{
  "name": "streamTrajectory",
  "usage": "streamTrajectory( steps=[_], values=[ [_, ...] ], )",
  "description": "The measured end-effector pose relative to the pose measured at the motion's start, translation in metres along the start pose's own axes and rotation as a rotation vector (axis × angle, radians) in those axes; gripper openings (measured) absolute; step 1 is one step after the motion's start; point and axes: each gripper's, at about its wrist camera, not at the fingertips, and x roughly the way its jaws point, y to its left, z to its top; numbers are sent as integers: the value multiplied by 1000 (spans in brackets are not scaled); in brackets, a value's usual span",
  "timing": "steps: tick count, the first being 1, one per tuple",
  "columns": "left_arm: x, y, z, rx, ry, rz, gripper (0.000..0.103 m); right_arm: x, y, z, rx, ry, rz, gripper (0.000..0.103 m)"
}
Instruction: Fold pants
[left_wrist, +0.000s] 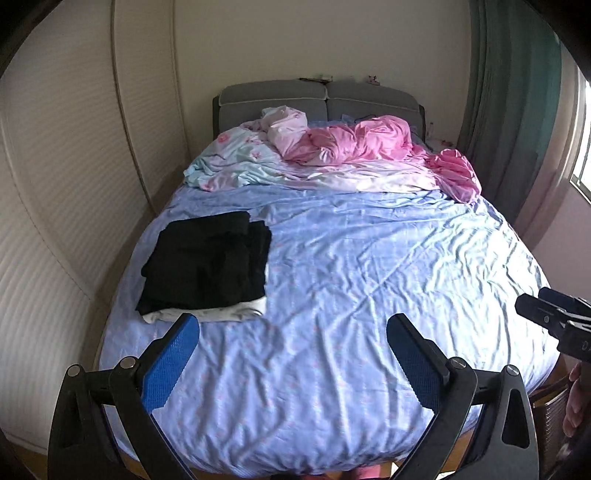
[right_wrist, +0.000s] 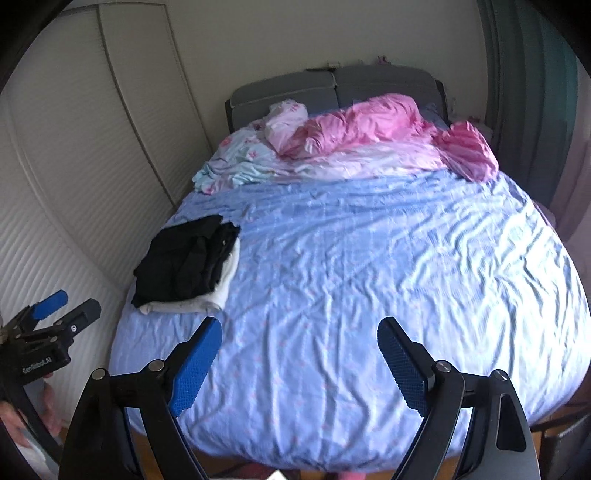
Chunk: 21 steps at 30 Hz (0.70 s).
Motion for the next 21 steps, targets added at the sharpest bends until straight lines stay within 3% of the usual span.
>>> streamTrajectory(
  steps=[9, 21],
  values=[
    [-35, -69, -20, 1, -26, 1, 103, -43, -50, -23, -39, -16, 10, 88],
    [-64, -107, -18, 50, -80, -4, 103, -82, -73, -32, -49, -73, 1, 88]
  ],
)
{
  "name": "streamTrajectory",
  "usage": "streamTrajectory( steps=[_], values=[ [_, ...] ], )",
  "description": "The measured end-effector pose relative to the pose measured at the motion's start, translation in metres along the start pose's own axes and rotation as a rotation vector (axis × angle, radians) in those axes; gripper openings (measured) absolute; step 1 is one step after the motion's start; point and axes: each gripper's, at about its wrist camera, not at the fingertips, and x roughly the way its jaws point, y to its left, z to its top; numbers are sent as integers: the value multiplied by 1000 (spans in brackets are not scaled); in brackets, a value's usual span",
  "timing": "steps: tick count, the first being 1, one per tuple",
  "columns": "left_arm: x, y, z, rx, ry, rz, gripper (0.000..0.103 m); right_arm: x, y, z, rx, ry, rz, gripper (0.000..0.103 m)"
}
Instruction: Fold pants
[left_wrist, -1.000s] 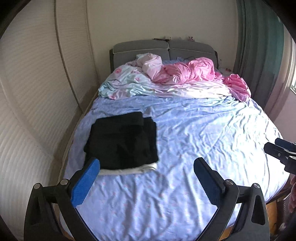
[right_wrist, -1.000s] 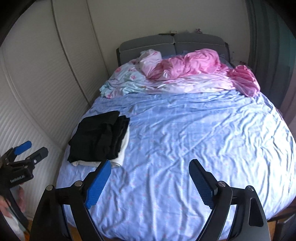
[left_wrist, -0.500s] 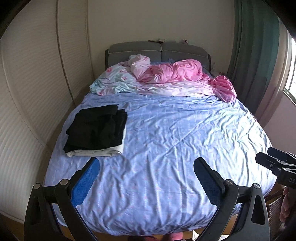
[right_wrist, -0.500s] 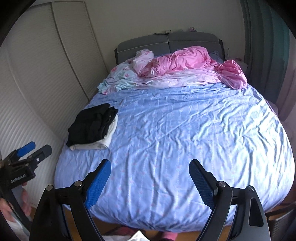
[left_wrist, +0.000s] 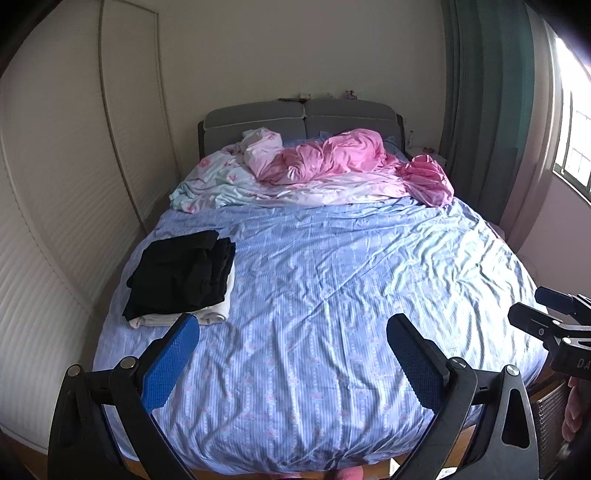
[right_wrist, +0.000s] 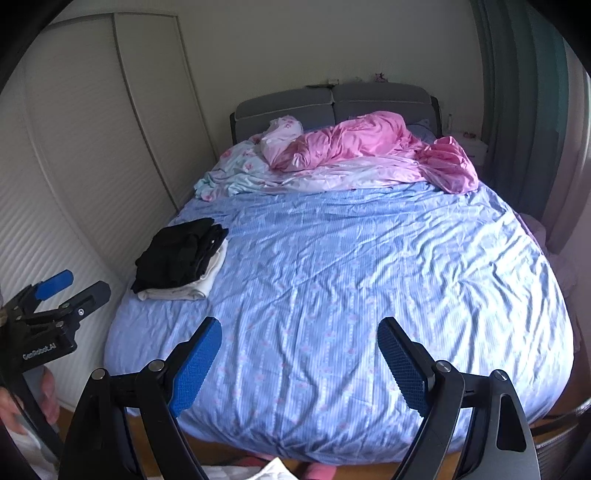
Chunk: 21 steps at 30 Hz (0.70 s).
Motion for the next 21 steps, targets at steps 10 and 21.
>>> streamTrajectory(
  steps=[10, 21],
  values=[
    [-9, -20, 3, 26, -21, -10, 103, -20, -10, 2, 1, -41, -29, 88],
    [-12, -27, 6, 32, -22, -15, 103, -31, -16, 3, 0, -72, -36, 88]
  ],
)
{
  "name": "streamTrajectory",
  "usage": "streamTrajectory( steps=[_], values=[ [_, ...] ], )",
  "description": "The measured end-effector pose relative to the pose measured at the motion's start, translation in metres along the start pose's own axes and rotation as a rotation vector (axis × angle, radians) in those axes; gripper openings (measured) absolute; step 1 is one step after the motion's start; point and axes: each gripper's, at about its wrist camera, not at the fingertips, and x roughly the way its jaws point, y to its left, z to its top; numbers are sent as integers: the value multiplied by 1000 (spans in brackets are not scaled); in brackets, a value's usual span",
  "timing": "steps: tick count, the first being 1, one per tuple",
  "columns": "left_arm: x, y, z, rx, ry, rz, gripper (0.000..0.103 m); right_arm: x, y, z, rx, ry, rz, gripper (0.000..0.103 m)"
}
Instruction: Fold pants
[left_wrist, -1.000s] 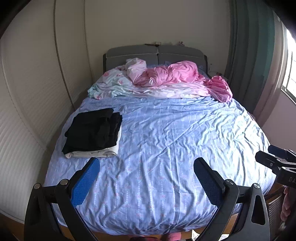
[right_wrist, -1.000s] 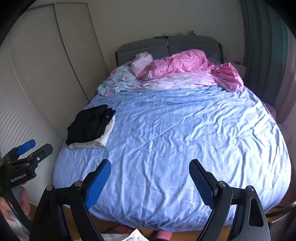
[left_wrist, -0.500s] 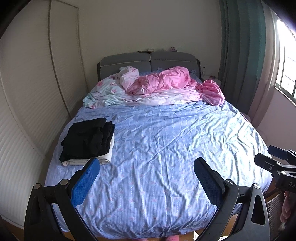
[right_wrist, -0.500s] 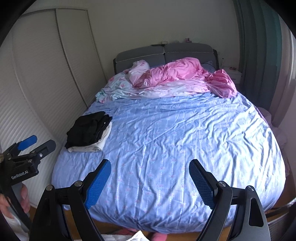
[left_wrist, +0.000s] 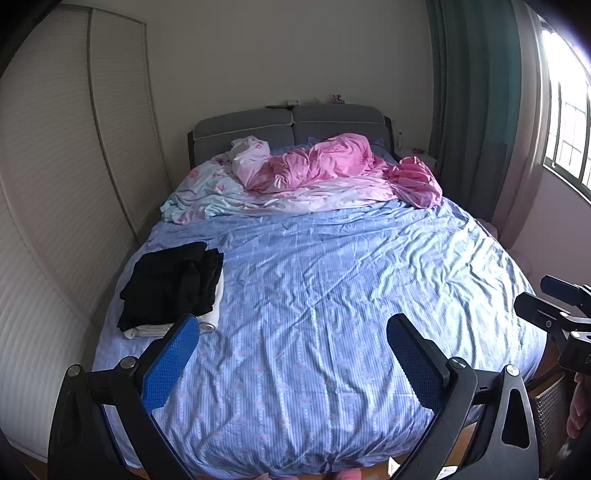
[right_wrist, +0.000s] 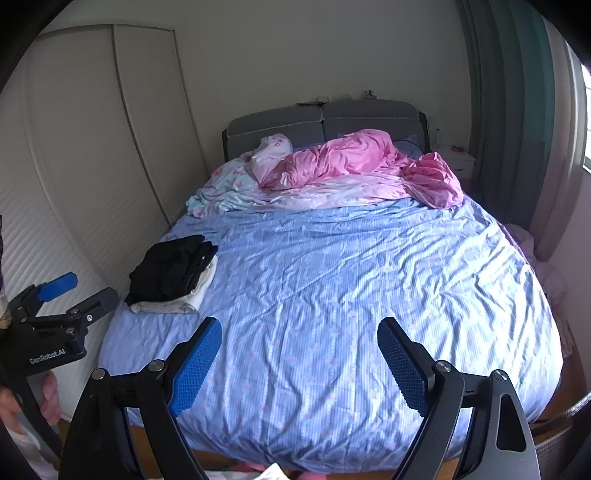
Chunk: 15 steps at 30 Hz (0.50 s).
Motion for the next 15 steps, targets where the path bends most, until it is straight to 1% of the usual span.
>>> streamTrajectory(
  steps=[6, 15],
  values=[
    [-2, 3, 3, -12, -13, -14, 103, -2, 1, -1, -9, -10, -3, 88],
    [-2, 2, 5, -3, -13, -6, 103, -2, -1, 2, -12, -15, -9, 88]
  ],
)
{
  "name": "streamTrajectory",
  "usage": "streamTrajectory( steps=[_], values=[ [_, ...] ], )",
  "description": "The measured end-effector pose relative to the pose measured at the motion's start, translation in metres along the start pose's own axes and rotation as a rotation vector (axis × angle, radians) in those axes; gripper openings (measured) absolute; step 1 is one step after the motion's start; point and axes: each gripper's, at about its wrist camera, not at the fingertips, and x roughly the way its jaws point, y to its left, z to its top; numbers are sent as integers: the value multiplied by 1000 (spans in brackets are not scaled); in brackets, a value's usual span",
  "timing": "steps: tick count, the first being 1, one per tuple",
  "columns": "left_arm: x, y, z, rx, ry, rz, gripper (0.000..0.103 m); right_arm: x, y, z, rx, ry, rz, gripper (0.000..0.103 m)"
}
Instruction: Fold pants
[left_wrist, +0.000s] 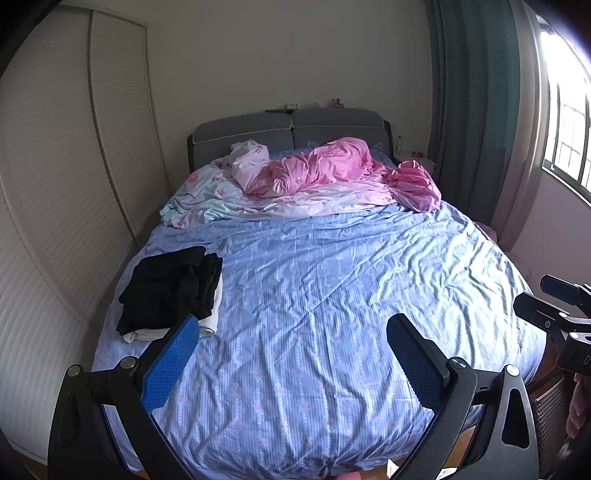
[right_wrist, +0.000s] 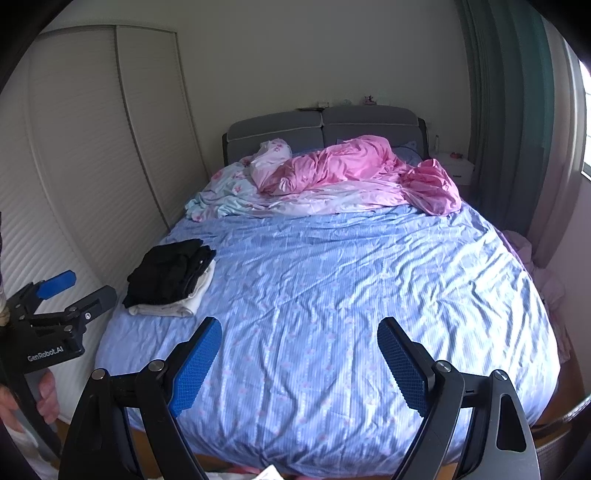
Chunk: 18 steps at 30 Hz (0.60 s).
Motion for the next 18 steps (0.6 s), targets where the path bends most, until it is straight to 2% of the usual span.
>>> streamTrajectory(
  steps=[18],
  values=[
    [-4, 11, 5, 25, -56, 16, 103, 4, 3, 3, -5, -4, 2, 88]
  ],
)
